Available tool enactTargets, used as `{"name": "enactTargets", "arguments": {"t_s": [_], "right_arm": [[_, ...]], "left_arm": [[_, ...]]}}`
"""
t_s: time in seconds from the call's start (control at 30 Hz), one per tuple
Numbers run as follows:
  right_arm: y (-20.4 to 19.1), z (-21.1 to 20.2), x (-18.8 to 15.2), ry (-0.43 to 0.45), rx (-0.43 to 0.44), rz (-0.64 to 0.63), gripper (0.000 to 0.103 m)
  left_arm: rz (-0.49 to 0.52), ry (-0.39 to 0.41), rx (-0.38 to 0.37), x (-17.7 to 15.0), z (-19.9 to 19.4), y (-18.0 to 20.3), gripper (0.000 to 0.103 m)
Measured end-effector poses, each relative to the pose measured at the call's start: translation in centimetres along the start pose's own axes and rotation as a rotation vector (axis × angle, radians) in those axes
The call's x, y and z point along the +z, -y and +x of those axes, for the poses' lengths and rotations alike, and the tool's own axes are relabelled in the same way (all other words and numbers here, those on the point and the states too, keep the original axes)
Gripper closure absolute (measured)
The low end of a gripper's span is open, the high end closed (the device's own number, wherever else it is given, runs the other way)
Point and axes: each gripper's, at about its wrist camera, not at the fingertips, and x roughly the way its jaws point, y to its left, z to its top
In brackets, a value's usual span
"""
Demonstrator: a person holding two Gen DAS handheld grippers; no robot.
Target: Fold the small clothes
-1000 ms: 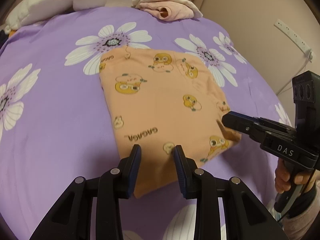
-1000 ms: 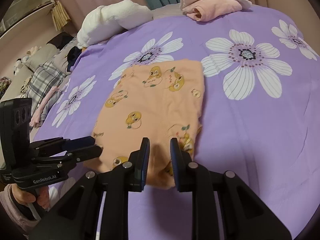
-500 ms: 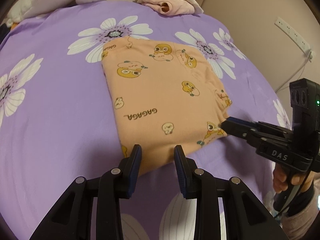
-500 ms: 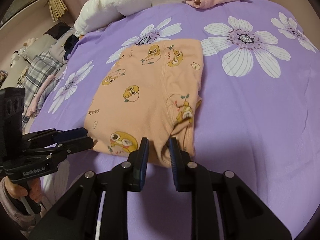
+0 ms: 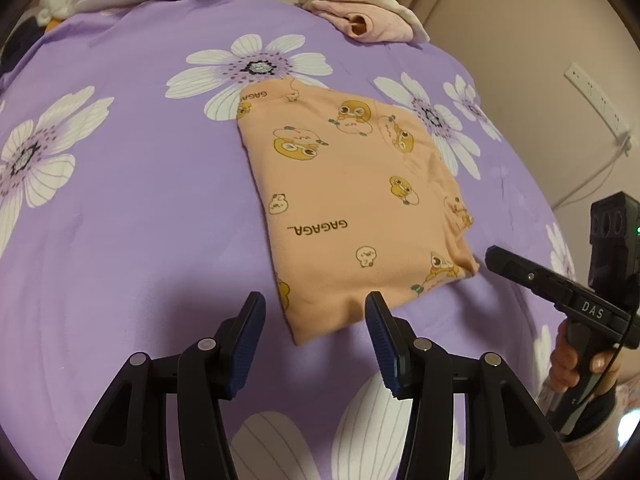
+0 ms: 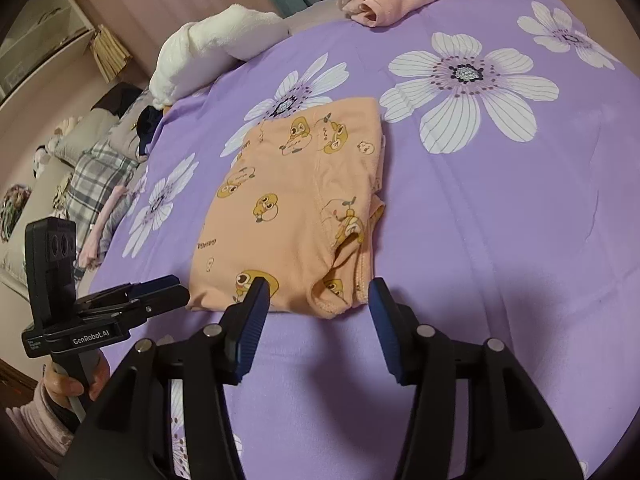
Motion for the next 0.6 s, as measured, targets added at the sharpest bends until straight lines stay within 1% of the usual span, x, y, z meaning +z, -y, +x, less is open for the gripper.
{"name": "enactTargets", "arguments": {"t_s": [0.17, 0.27, 0.37, 0.6], "right_arm": [[0.6, 0.1, 0.2, -0.002, 0.02, 0.04, 0.045], [0.9, 0.2, 0.4, -0.005, 0.022, 0.052, 0.043], [1.5, 0.5, 0.6, -0.013, 0.039, 0.086, 0.035], [2.9, 1.2, 0.9, -0.029, 0.061, 0.155, 0.033]], "left_arm": [[-0.02, -0.003, -0.002, 0.2, 0.1, -0.5, 0.053], [-0.031, -0.013, -0.018, 0.3, 0.3, -0.7, 0.053], [-0.055, -0.024, -0.037, 0.7, 0.7, -1.0, 0.053], [-0.084, -0.032, -0.053, 1.5, 1.2, -1.4, 0.053]]}}
